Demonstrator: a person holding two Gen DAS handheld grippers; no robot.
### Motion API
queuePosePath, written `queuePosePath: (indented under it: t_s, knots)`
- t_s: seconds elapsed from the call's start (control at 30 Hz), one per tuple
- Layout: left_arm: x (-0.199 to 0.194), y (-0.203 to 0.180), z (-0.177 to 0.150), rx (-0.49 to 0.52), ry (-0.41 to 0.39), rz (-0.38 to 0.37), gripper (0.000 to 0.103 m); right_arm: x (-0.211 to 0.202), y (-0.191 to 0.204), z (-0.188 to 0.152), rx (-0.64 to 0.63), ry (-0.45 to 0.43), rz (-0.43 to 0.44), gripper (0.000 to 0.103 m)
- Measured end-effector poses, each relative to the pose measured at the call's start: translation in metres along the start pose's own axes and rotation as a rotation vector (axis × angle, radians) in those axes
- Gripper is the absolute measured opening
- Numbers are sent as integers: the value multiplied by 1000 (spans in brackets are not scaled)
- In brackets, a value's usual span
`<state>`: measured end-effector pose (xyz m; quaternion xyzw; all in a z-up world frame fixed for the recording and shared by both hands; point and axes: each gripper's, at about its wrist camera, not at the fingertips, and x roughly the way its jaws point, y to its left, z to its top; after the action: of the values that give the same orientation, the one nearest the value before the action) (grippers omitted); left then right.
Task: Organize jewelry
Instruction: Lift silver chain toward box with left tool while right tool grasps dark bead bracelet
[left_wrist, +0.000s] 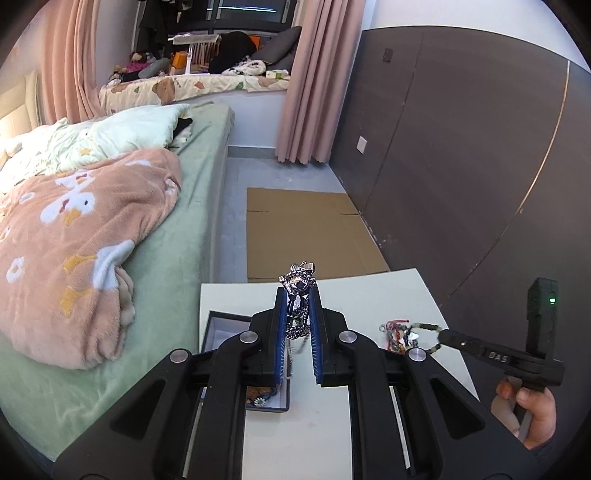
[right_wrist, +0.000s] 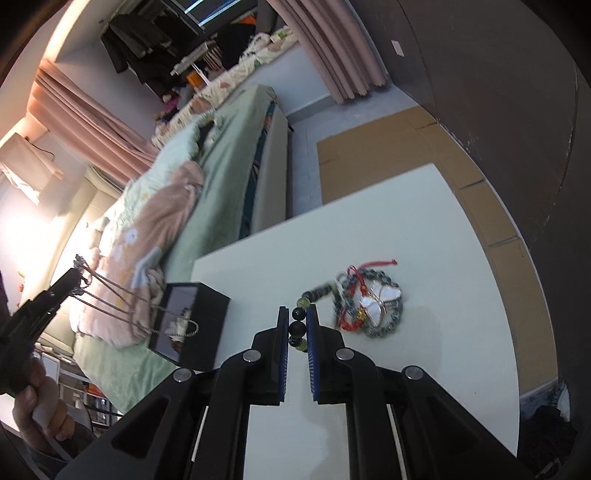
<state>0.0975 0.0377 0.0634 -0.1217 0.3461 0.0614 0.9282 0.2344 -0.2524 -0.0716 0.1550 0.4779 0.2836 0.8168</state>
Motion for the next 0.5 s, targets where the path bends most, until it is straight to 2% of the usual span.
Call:
queuePosePath:
  t_s: [0.2,0.43,0.47,0.5]
  knots:
    - [0,10,5,-12,-9,19,12,-15,6,2,-6,-55,43,9]
    - [14,29,1,-67,8,23,15,-9,8,1,-17,-41,36,9]
    - [18,34,-2,-85,18,13,29,-9,10,1,-20,-40,41,9]
    - [20,40,-5,-103,20,9,53,-8,12,0,-27,-38,50,9]
